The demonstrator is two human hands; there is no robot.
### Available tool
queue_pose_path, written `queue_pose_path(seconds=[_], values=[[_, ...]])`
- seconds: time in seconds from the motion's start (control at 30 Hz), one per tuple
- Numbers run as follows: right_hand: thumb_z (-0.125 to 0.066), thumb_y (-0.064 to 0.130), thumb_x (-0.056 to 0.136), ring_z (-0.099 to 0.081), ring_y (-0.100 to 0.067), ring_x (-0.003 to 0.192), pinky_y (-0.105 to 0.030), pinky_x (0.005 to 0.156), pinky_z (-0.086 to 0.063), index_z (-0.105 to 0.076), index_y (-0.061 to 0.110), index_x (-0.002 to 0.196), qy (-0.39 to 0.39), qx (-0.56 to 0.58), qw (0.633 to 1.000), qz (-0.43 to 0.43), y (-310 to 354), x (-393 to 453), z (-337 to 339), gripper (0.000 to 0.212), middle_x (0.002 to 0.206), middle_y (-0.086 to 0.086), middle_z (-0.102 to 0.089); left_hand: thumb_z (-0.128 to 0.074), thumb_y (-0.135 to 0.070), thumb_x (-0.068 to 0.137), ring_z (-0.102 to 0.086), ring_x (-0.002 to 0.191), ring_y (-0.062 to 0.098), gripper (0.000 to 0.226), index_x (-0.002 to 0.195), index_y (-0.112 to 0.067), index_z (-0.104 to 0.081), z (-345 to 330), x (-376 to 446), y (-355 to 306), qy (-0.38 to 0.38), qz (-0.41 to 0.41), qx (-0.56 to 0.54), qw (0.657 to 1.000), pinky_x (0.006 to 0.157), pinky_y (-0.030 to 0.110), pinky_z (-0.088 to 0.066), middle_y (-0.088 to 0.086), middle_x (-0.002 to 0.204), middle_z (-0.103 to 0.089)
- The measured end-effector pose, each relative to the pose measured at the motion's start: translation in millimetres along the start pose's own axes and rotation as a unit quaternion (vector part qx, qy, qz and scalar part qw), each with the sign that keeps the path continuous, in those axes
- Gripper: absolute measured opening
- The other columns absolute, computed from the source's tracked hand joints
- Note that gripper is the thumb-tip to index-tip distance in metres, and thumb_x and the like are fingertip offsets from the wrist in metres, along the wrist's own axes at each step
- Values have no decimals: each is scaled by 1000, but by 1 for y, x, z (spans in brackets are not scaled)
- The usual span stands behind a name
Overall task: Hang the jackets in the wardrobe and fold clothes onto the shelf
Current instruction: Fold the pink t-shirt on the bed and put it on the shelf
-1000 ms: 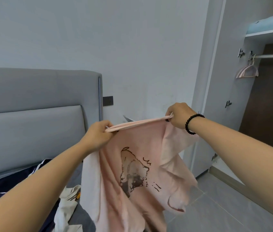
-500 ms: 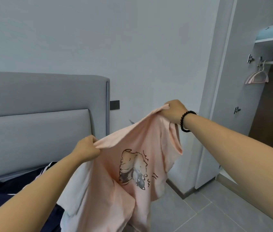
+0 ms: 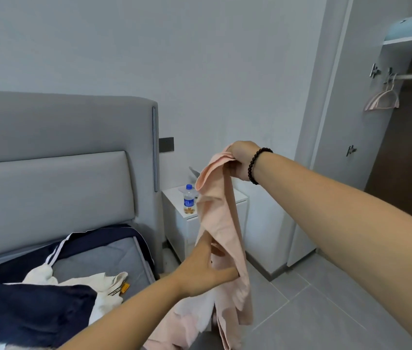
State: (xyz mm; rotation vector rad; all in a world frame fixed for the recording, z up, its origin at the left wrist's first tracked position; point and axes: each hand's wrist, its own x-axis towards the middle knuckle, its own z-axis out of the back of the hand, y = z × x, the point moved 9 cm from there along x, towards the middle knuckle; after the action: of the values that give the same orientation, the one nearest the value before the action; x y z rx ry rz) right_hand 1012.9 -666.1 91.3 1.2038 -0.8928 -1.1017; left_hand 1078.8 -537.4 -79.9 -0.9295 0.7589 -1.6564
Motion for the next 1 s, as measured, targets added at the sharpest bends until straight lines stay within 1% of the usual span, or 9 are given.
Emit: queue_pose_path(seconds=[0.1,0.17,0.33,0.43,0.5,0.63,0.77,0.87,1.0], values=[[-30,-6,92,-60,-22,46,-27,44,-52,-47,5,71,-46,150,987,-31,-11,-1,21,29,62,-9,-57,-84,-61,57,-49,115,-3,113,131,-52,0,-14,4,4,52,21,-5,998,81,13,-47,-25,131,-29],[-27,-7,91,-57,-23,36,-24,36,-47,-48,2,75,-50,212,975,-42,-16,-2,29,28,58,-10,-57,-85,-64,55,-50,115,0,115,132,-53,0,-22,2,9,79,38,17,996,81,12,-48,-24,132,-30],[-27,-8,91,-58,-28,60,-32,40,-53,-50,-1,87,-38,228,971,-61,-22,-9,34,25,75,-13,-54,-66,-48,85,-55,110,6,65,134,-25,-29,-24,9,1,-5,68,19,997,93,24,-48,-15,124,-50],[-34,-10,92,-56,-27,66,-41,72,-57,-47,1,75,-32,186,981,-35,-27,-4,33,24,69,-10,-49,-48,-16,99,-63,95,28,19,109,-1,-55,-21,21,-12,-47,85,28,995,89,43,-53,13,106,-66],[-38,-7,94,-52,-22,70,-35,83,-51,-47,7,75,-6,121,992,-23,-33,-3,26,25,75,-8,-48,-48,-9,99,-66,85,32,23,105,11,-57,-18,28,-19,-59,102,-52,992,77,39,-58,28,102,-67],[-42,12,100,-61,-26,84,-34,71,-51,-50,12,88,117,179,974,-71,-63,-27,10,15,92,-10,-61,-51,-9,100,-66,78,25,22,100,11,-61,6,44,-43,-135,71,-181,972,72,33,-57,26,93,-69],[-52,14,93,-63,-20,75,-27,60,-49,-54,14,101,41,223,973,-48,-102,-59,39,8,98,-11,-66,-53,-3,97,-68,79,19,17,90,1,-67,34,58,-50,-176,47,-284,941,70,27,-56,13,84,-71],[-66,17,81,-60,-9,84,-22,66,-43,-53,21,113,-7,60,998,1,-137,-81,40,36,101,2,-62,-58,-3,94,-67,84,24,12,88,0,-69,48,64,-48,-188,56,-280,940,81,35,-55,16,87,-70],[-72,36,70,-57,-13,89,-22,62,-42,-47,22,106,-3,-139,989,48,-157,-81,19,46,100,5,-57,-64,-7,92,-69,75,14,11,84,-5,-71,61,70,-67,-221,44,-263,938,67,21,-56,7,81,-73]])
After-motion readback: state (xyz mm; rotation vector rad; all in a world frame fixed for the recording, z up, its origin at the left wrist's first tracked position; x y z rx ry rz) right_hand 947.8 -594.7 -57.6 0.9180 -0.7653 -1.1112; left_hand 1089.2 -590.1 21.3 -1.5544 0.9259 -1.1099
